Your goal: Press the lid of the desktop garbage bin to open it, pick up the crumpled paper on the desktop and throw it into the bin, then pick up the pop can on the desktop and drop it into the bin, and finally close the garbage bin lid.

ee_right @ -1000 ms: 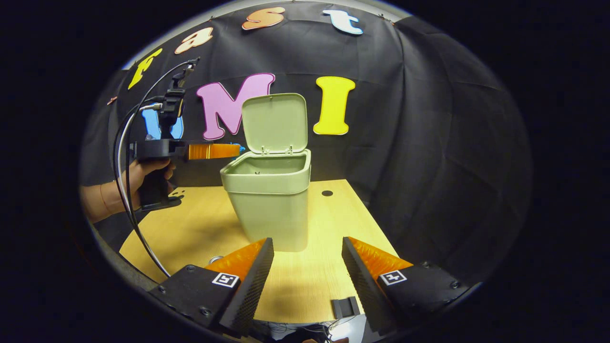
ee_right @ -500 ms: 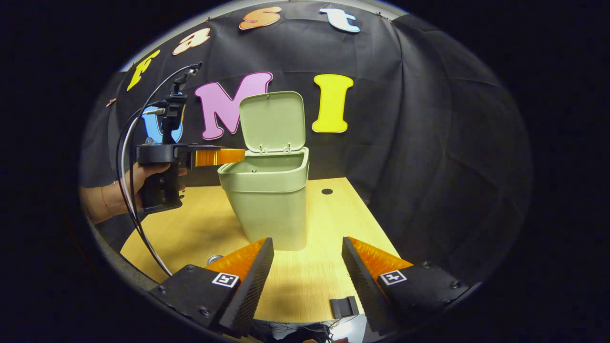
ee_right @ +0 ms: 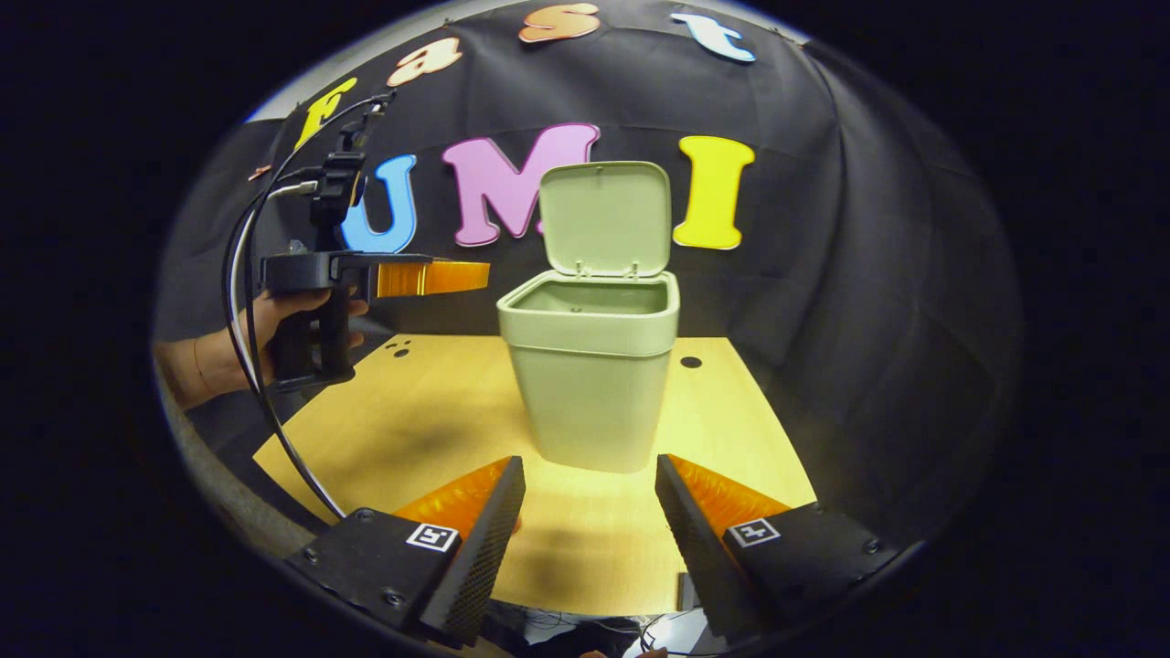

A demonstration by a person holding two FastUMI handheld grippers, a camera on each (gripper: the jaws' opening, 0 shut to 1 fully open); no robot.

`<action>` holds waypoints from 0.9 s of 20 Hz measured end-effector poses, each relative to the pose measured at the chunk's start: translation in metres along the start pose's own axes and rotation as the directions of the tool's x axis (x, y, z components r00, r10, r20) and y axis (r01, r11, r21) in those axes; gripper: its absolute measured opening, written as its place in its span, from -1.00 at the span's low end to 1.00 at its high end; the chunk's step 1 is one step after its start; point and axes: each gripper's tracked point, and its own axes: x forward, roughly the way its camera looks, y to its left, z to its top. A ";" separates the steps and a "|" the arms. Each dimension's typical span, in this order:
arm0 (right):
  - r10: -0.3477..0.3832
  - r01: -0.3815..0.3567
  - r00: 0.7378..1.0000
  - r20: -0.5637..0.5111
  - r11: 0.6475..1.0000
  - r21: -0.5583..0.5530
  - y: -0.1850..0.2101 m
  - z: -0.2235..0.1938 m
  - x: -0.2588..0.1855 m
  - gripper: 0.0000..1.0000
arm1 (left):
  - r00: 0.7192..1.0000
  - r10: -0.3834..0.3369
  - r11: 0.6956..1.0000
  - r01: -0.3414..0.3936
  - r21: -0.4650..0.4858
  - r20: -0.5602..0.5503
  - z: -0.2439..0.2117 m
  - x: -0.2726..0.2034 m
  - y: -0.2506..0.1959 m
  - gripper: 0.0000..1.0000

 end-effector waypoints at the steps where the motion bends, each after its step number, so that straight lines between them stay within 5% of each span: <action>1: 0.021 -0.021 1.000 -0.007 1.000 -0.006 0.008 -0.002 0.002 0.82 | 1.000 0.010 1.000 -0.010 -0.003 -0.003 -0.004 -0.009 0.006 0.96; 18: 0.147 -0.167 0.973 -0.177 0.981 -0.103 0.094 -0.070 0.063 0.82 | 0.987 0.150 0.986 -0.153 -0.060 -0.062 -0.077 -0.161 0.078 1.00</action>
